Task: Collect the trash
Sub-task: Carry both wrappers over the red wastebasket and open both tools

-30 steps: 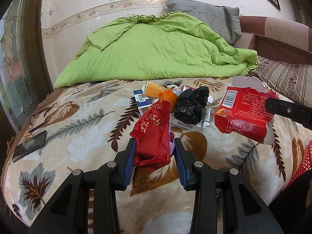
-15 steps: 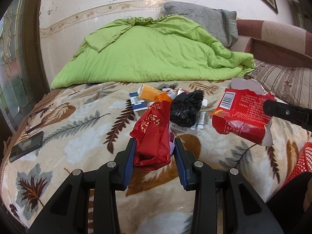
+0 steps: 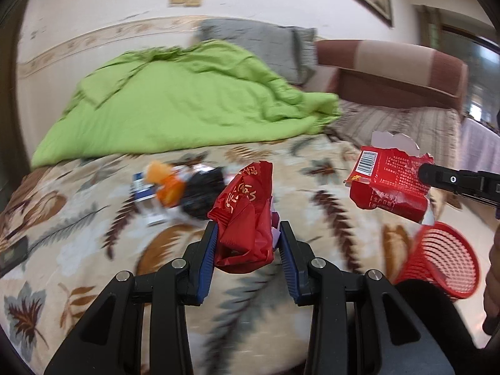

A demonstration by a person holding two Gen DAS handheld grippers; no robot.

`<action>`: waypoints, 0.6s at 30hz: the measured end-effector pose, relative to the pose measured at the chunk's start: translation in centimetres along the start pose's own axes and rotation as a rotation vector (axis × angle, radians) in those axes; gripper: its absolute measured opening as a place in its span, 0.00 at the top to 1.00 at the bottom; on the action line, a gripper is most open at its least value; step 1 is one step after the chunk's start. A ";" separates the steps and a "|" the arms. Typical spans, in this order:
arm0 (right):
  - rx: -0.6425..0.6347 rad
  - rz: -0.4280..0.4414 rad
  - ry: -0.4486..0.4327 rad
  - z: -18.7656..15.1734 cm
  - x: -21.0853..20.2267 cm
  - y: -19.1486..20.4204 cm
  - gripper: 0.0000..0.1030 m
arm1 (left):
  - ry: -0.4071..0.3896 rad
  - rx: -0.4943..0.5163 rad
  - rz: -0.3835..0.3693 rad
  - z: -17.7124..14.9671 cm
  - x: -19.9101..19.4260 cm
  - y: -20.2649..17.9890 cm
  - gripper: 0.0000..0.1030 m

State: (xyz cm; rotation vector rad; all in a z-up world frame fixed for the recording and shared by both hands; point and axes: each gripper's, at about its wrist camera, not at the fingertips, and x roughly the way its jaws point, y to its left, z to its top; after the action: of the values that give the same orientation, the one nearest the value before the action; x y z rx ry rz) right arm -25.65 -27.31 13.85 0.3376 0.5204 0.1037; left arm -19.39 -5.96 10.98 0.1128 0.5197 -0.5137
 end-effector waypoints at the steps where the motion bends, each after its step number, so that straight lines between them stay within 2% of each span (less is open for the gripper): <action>1: 0.007 -0.016 -0.006 0.0 -0.9 -0.6 0.97 | 0.002 0.014 -0.026 0.3 -0.1 -0.9 0.64; 9: 0.090 -0.222 -0.066 -0.3 -9.2 -7.8 0.97 | 0.008 0.130 -0.256 2.8 -0.4 -10.2 0.64; 13: 0.116 -0.348 -0.085 -1.1 -12.8 -11.3 0.97 | 0.072 0.141 -0.405 3.3 0.9 -15.0 0.64; 16: 0.125 -0.440 -0.088 -1.9 -15.0 -13.4 0.97 | 0.129 0.154 -0.487 3.1 2.0 -18.4 0.64; 18: 0.144 -0.483 -0.084 -2.7 -16.3 -14.7 0.97 | 0.154 0.172 -0.514 2.7 2.4 -20.3 0.64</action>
State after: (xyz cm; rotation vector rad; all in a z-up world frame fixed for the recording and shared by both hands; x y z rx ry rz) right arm -40.89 -43.32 14.24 0.3470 0.5146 -0.4153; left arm -26.50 -25.28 12.58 0.1854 0.6570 -1.0590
